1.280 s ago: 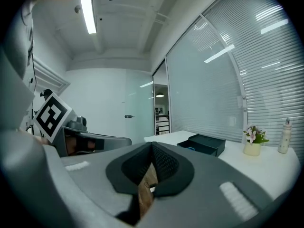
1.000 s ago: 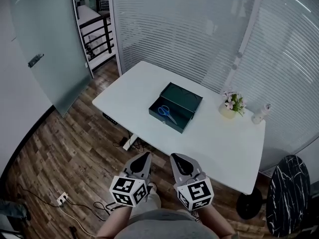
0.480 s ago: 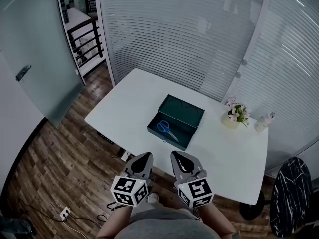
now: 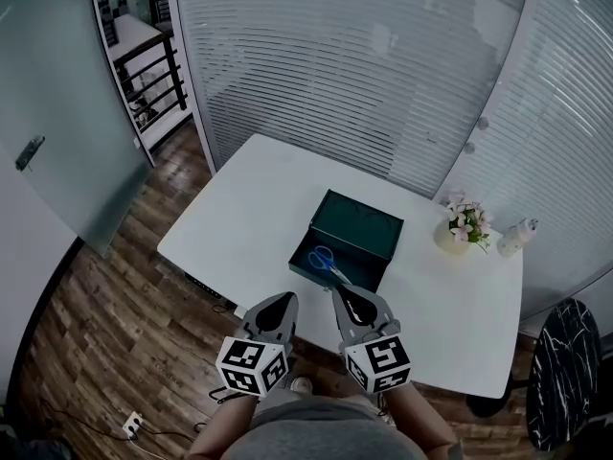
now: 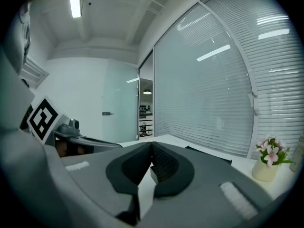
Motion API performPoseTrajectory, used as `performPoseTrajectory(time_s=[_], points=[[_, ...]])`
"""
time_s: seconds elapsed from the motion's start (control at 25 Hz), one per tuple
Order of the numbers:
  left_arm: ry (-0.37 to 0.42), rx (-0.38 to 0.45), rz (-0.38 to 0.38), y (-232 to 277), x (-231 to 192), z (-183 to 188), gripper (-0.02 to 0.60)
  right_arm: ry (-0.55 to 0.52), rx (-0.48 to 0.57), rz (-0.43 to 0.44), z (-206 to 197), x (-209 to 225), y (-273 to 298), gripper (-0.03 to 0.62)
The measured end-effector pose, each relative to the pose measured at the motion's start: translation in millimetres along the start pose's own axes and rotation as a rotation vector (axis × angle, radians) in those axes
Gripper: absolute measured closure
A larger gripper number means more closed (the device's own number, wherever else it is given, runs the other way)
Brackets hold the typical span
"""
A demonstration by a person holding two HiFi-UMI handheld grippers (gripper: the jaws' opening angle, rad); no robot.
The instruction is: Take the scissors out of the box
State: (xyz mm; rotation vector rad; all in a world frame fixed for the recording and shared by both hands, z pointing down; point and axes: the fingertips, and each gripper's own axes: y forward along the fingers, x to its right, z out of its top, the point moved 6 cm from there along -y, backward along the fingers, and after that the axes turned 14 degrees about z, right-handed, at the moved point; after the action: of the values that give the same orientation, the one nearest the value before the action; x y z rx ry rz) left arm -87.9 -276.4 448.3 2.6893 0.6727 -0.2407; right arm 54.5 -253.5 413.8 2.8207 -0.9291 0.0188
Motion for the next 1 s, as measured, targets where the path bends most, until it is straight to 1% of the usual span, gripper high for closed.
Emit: performPoseTrajectory(time_s=[0.2, 0.44, 0.64, 0.76, 1.0], points=[[-0.023, -0.009, 0.009, 10, -19, 2, 0.577, -0.018, -0.054, -0.006, -4, 17, 25, 0.585], [-0.043, -0.023, 0.036, 23, -29, -1, 0.577, -0.014, -0.126, 0.022, -8, 49, 49, 0.585], [-0.038, -0.028, 0.057, 34, -35, -1, 0.577, -0.023, -0.178, 0.050, -14, 74, 74, 0.585], [-0.038, -0.035, 0.076, 40, -40, 0, 0.577, -0.022, -0.228, 0.069, -23, 89, 90, 0.585], [-0.042, -0.059, 0.101, 54, -51, -3, 0.577, -0.045, -0.362, 0.118, -52, 115, 119, 0.583]])
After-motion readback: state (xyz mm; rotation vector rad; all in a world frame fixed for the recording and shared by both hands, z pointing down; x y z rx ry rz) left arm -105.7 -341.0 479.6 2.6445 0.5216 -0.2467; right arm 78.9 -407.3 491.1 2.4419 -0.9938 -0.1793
